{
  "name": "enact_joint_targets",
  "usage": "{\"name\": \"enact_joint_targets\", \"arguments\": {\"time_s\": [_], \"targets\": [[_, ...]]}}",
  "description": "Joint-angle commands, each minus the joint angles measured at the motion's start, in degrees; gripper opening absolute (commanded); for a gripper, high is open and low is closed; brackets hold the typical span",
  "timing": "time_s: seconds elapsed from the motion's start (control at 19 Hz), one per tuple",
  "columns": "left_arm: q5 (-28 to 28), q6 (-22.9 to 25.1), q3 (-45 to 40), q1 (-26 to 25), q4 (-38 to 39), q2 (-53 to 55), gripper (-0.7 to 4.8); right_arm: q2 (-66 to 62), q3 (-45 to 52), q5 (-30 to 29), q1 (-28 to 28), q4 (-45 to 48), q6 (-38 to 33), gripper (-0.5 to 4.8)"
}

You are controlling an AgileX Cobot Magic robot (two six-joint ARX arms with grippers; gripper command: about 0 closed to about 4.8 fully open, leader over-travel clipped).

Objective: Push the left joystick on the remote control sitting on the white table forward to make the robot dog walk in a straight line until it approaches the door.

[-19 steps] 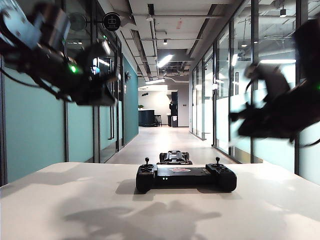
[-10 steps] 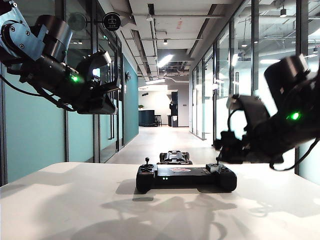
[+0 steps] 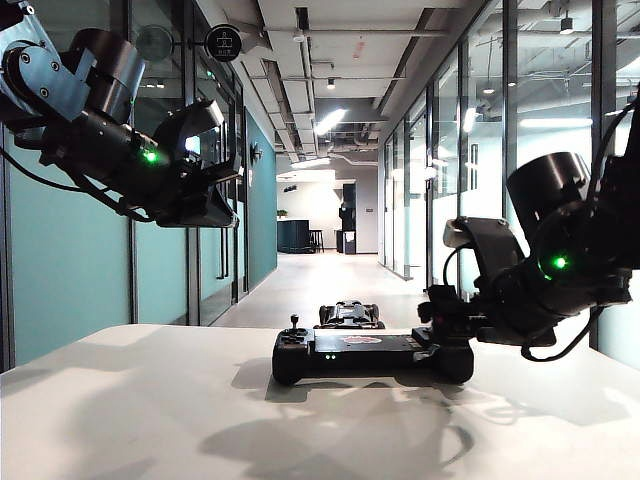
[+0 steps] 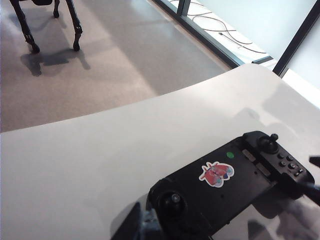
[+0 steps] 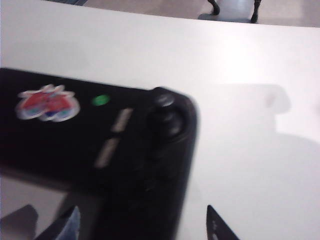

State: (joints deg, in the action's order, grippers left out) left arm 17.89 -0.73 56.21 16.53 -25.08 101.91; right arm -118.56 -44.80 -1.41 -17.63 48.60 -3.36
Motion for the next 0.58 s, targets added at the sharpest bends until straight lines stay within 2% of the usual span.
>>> {"name": "enact_joint_targets", "arguments": {"time_s": [0.05,0.58], "targets": [[0.4,0.3,0.2,0.1,-0.9,-0.2,-0.05,-0.5,-1.8,-1.3,0.2,-0.8,0.0,3.20],[0.4,0.3,0.2,0.1,-0.9,-0.2,-0.05,-2.5,-3.5,-2.6,0.2,-3.5,0.0,3.19]]}}
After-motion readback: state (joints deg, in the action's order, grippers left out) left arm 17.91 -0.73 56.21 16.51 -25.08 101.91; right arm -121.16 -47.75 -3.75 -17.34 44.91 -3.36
